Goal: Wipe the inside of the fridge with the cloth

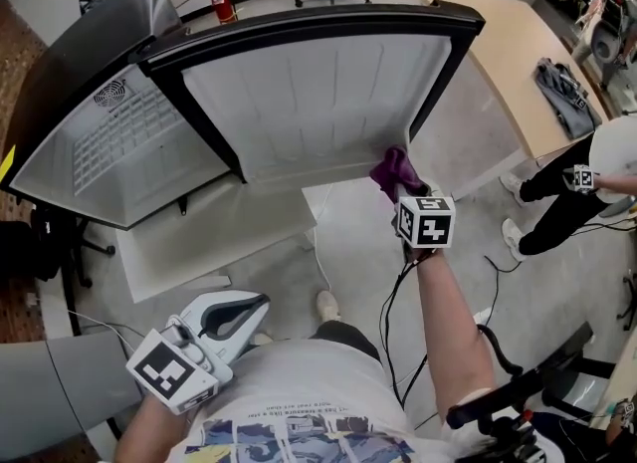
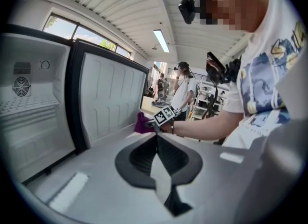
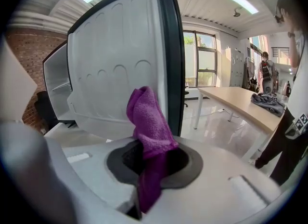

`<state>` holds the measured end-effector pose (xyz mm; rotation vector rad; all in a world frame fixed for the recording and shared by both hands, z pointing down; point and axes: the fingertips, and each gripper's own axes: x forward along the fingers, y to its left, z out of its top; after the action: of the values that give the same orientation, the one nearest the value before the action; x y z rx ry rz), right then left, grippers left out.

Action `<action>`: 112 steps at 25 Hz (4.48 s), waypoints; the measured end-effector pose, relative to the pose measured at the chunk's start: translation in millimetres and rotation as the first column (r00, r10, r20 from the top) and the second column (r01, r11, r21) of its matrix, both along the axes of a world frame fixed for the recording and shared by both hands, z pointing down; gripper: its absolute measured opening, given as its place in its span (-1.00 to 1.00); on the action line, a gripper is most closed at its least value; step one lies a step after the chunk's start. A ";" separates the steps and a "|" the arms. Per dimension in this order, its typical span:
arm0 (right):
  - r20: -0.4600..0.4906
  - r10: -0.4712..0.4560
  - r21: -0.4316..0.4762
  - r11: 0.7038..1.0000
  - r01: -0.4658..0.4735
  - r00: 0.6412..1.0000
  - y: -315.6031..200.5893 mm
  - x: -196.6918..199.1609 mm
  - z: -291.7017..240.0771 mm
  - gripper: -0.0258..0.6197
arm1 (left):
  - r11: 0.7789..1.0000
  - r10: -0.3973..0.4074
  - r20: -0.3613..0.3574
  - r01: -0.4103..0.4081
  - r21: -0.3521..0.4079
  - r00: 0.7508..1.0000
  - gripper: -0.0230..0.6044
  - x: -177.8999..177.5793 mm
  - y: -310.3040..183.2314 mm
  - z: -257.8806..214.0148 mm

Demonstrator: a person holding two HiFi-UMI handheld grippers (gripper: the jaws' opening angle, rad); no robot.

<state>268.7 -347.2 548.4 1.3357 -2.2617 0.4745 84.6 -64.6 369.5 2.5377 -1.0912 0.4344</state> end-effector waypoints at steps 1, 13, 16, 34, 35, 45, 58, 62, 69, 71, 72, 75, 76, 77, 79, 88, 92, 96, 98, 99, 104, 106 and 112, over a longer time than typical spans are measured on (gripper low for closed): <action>-0.003 0.009 -0.001 1.000 -0.009 1.000 1.0 6.1 0.4 -0.76 | 1.000 0.006 -0.001 -0.006 0.000 1.000 -0.91 2.5 -0.6 0.7; 0.014 -0.004 -0.013 1.000 0.005 1.000 34.5 2.8 1.0 -0.76 | 1.000 0.012 -0.019 -0.012 -0.010 1.000 -0.91 5.6 7.6 -4.1; 0.032 -0.062 -0.028 0.998 0.063 0.998 51.6 -28.8 3.7 -0.76 | 1.000 0.001 -0.024 -0.001 -0.002 1.000 -0.91 -2.1 13.2 -5.0; 0.269 -0.389 -0.292 0.839 0.459 0.881 138.5 -232.7 41.1 -0.76 | 0.983 -0.183 0.005 0.183 -0.007 0.983 -0.91 -87.5 69.6 7.5; 0.289 -0.375 -0.312 0.833 0.457 0.881 136.6 -236.0 44.5 -0.76 | 0.981 -0.194 0.009 0.194 -0.011 0.981 -0.91 -89.8 71.9 8.1; 0.410 -0.257 -0.415 0.802 0.429 0.875 91.4 -253.1 52.3 -0.76 | 0.969 -0.244 0.019 0.245 -0.033 0.969 -0.91 -99.9 73.7 13.1; 0.484 -0.209 -0.445 0.777 0.445 0.850 67.2 -230.5 48.2 -0.76 | 0.980 -0.194 0.024 0.195 -0.032 0.981 -0.91 -65.2 37.5 9.1; 0.519 -0.161 -0.459 0.776 0.432 0.840 56.3 -213.4 47.2 -0.76 | 0.983 -0.178 0.027 0.178 -0.038 0.984 -0.91 -53.2 26.5 9.5; 0.536 -0.107 -0.467 0.789 0.400 0.837 39.8 -178.9 46.2 -0.76 | 0.989 -0.143 0.031 0.144 -0.042 0.989 -0.91 -29.7 8.4 11.0; 0.541 -0.084 -0.472 0.793 0.384 0.837 34.3 -166.3 46.8 -0.76 | 0.990 -0.126 0.034 0.128 -0.052 0.991 -0.91 -21.6 2.7 11.3; 0.541 -0.074 -0.474 0.796 0.377 0.838 31.6 -160.1 47.3 -0.76 | 0.991 -0.121 0.029 0.123 -0.054 0.992 -0.91 -17.1 -1.1 10.3; 0.542 -0.052 -0.477 0.803 0.358 0.839 22.5 -142.0 48.6 -0.76 | 0.993 -0.109 0.011 0.109 -0.052 0.994 -0.91 -4.0 -13.3 6.0; 0.544 -0.043 -0.478 0.805 0.352 0.838 19.2 -136.0 48.7 -0.76 | 0.993 -0.101 0.014 0.102 -0.052 0.995 -0.91 -1.4 -16.0 6.3; 0.545 -0.034 -0.479 0.807 0.345 0.838 15.9 -129.8 48.8 -0.76 | 0.994 -0.098 0.011 0.098 -0.055 0.995 -0.91 2.1 -19.0 5.8; 0.548 -0.017 -0.481 0.812 0.331 0.836 10.0 -117.0 48.9 -0.76 | 0.994 -0.093 0.002 0.092 -0.062 0.996 -0.91 9.0 -24.1 5.2; 0.556 0.058 -0.484 0.834 0.266 0.829 -12.9 -64.5 50.7 -0.76 | 0.998 -0.038 0.022 0.039 -0.056 0.999 -0.91 31.8 -39.8 11.2; 0.553 0.078 -0.484 0.841 0.244 0.830 -20.3 -48.7 49.4 -0.76 | 0.997 -0.034 -0.001 0.034 -0.073 0.999 -0.91 44.6 -45.3 8.6; 0.554 0.105 -0.484 0.847 0.217 0.826 -25.1 -35.4 48.4 -0.76 | 0.997 -0.025 0.013 0.026 -0.066 1.000 -0.91 45.1 -47.0 9.7; 0.552 0.117 -0.484 0.851 0.204 0.825 -24.8 -27.2 49.6 -0.76 | 0.998 -0.018 0.034 0.020 -0.064 0.999 -0.91 44.1 -45.2 12.9; 0.549 0.121 -0.483 0.854 0.196 0.827 -24.3 -22.8 50.2 -0.76 | 0.998 -0.016 0.044 0.018 -0.065 0.999 -0.91 43.4 -43.6 15.1; 0.519 0.135 -0.446 0.885 0.132 0.844 -23.8 -1.1 49.7 -0.76 | 0.997 -0.015 0.045 0.018 -0.070 0.999 -0.91 43.0 -41.1 18.8; 0.491 0.139 -0.420 0.903 0.094 0.860 -23.5 10.1 48.6 -0.76 | 0.997 -0.012 0.044 0.015 -0.078 0.999 -0.91 43.3 -38.5 21.2; 0.383 0.140 -0.329 0.944 -0.007 0.913 -13.7 44.0 35.6 -0.76 | 0.997 -0.010 0.064 0.014 -0.072 0.998 -0.91 34.4 -28.0 24.1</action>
<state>312.7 -360.9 584.0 1.2423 -2.3133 1.1889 119.1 -92.6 393.6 2.4681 -1.0922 0.5450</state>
